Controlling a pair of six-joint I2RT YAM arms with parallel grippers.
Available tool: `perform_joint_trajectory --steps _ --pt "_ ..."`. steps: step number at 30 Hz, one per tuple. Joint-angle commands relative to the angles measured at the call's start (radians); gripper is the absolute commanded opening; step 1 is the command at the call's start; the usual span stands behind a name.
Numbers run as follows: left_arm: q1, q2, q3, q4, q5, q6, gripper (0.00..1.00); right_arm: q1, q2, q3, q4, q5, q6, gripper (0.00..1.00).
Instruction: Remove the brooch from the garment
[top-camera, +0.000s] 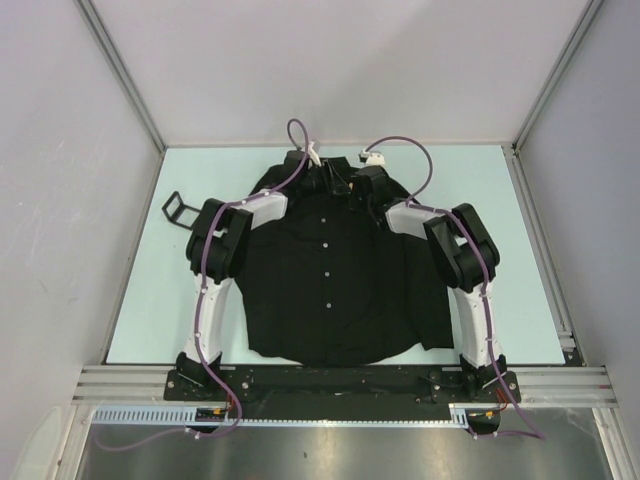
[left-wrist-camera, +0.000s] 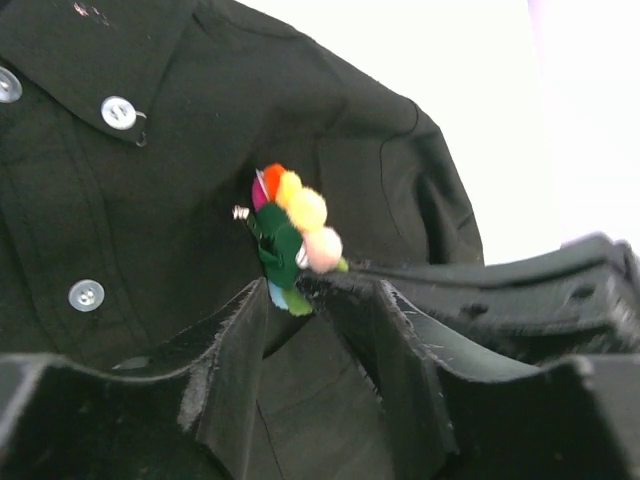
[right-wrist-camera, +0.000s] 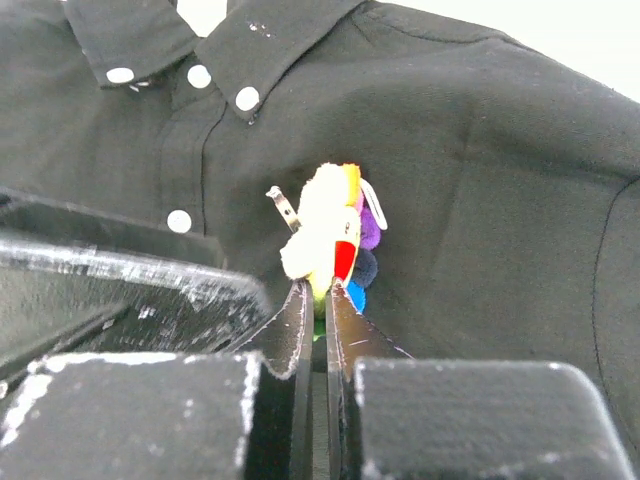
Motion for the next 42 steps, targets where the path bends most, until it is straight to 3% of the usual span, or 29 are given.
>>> perform_joint_trajectory --steps 1,10,13,15,23,27,31,36,40,42 --pt "-0.011 -0.048 0.032 -0.038 0.013 0.036 0.46 -0.045 -0.023 -0.037 0.022 -0.105 0.081 0.0" --pt "0.011 -0.013 0.052 -0.041 0.014 0.015 0.47 -0.116 -0.029 -0.1 0.064 -0.235 0.187 0.0" --pt "0.02 0.007 0.074 -0.021 0.055 0.007 0.35 -0.125 -0.029 -0.111 0.067 -0.255 0.204 0.0" --pt "0.024 0.046 0.142 -0.047 0.106 0.021 0.32 -0.132 -0.027 -0.117 0.061 -0.261 0.217 0.0" --pt "0.024 0.128 0.24 -0.067 0.14 0.008 0.43 -0.152 -0.032 -0.131 0.061 -0.292 0.246 0.0" --pt "0.023 0.137 0.252 -0.063 0.117 0.001 0.56 -0.156 -0.034 -0.134 0.059 -0.298 0.249 0.0" --pt "0.023 0.175 0.284 -0.047 0.138 -0.034 0.57 -0.159 -0.037 -0.137 0.059 -0.301 0.252 0.0" --pt "0.012 0.211 0.322 -0.029 0.154 -0.058 0.5 -0.163 -0.034 -0.139 0.064 -0.315 0.255 0.0" --pt "0.011 0.214 0.321 -0.041 0.141 -0.065 0.36 -0.174 -0.029 -0.139 0.067 -0.325 0.264 0.0" --pt "0.011 0.208 0.313 -0.041 0.135 -0.068 0.34 -0.182 -0.024 -0.139 0.069 -0.338 0.278 0.0"
